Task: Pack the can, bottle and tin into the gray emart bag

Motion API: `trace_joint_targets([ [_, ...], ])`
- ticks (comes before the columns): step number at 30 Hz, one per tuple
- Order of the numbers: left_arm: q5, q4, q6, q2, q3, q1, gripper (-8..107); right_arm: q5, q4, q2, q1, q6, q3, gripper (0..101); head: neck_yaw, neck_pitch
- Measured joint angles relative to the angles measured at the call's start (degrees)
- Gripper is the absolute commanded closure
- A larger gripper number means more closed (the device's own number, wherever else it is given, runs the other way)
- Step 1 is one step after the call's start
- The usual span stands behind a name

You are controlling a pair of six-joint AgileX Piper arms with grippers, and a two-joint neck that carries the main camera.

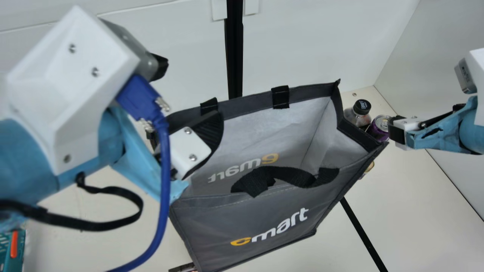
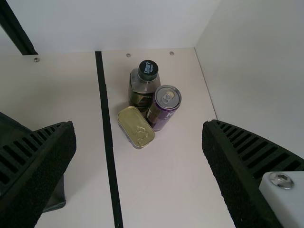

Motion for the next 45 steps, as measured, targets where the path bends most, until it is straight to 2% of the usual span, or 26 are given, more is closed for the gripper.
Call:
trace_joint_targets([
  [11,0.0,-0.1,1.8,5.4,-3.3,-0.1,9,0.0,0.0,0.0,0.0,0.0,0.0,10,0.0,0.0],
  [20,0.0,-0.7,2.7,8.2,-3.7,0.4,9,0.0,0.0,0.0,0.0,0.0,0.0,10,0.0,0.0],
  [33,0.0,-3.3,4.2,10.2,0.4,1.9,9,0.0,-0.1,0.0,0.0,0.0,0.0,10,0.0,0.0],
  [45,0.0,-2.2,5.8,12.0,2.6,1.3,9,0.0,-0.1,0.0,0.0,0.0,0.0,10,0.0,0.0],
])
